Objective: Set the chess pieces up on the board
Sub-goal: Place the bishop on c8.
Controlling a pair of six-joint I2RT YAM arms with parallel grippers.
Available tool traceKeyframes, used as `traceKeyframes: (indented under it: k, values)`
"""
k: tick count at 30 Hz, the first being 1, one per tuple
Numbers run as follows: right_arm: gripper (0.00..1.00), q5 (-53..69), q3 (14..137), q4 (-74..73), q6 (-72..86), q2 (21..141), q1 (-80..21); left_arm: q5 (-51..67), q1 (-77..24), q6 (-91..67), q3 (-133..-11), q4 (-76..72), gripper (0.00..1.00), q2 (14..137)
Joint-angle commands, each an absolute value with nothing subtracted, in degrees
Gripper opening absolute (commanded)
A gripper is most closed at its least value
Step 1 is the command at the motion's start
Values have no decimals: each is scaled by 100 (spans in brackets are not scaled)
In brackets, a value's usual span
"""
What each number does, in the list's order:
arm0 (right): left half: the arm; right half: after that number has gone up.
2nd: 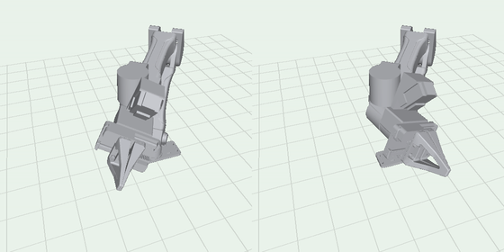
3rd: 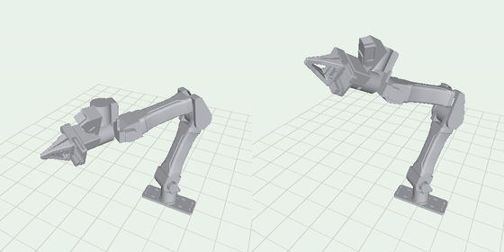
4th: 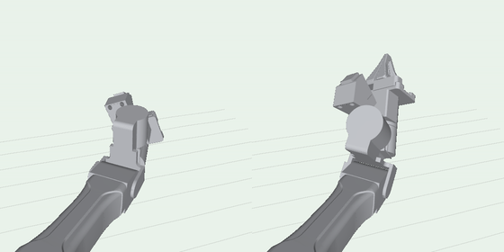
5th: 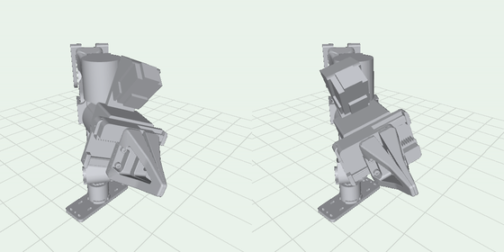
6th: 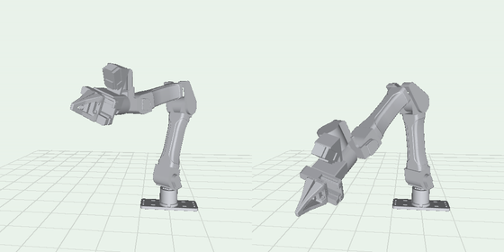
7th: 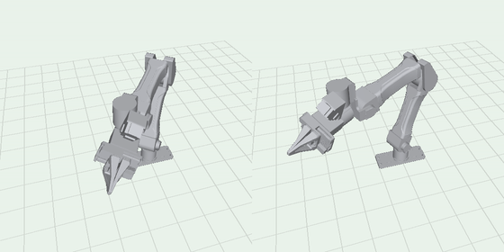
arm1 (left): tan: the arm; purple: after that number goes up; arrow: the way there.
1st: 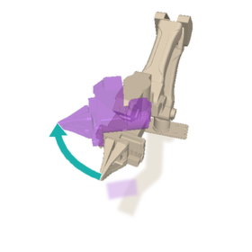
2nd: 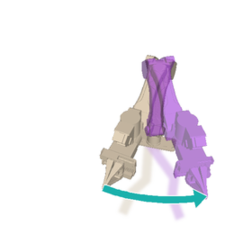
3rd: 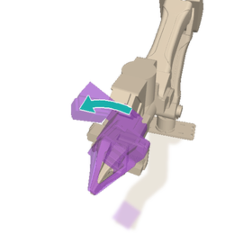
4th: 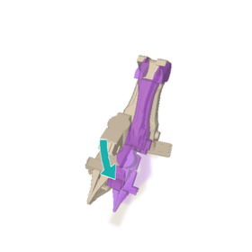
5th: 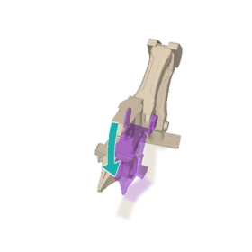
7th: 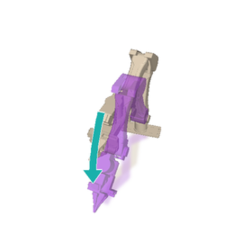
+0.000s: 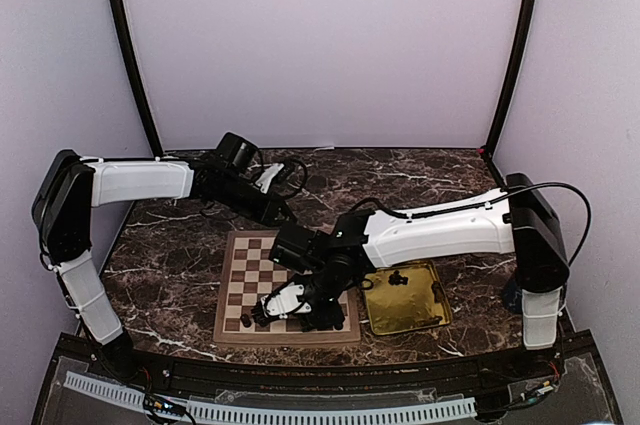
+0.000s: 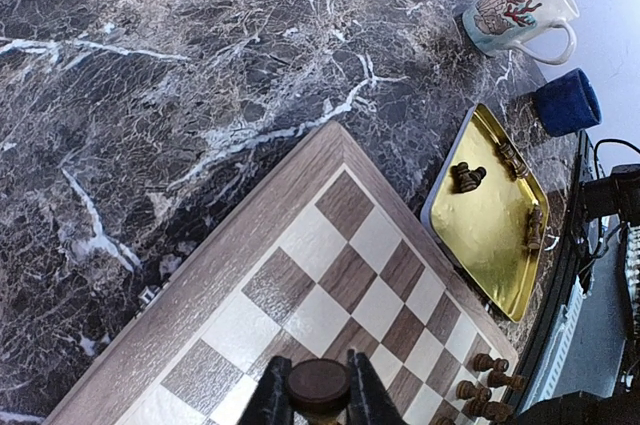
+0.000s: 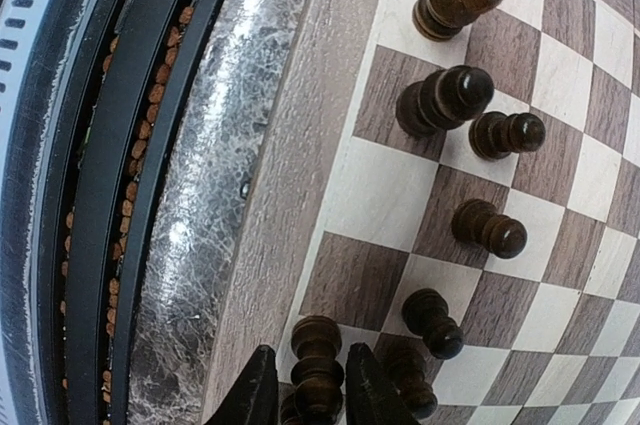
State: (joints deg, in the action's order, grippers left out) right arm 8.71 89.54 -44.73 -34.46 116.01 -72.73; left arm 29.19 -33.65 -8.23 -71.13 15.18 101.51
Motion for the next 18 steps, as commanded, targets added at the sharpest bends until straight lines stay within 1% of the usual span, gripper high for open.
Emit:
traceKeyframes:
  k: [1, 4, 12, 18]
  values:
    - [27, 817, 8870, -4377, -3434, 11404, -7319, 3023, -3358, -859, -7260, 1660, 14, 10151]
    - [27, 804, 8884, -4415, -3467, 11374, -7320, 3031, -3355, -861, -7260, 1669, 14, 10151]
    - [17, 808, 8887, -4471, -3499, 11377, -7306, 3056, -3357, -869, -7264, 1662, 15, 10169]
    - [16, 701, 8754, -4493, -3512, 11268, -7256, 3072, -3357, -874, -7268, 1661, 15, 10186]
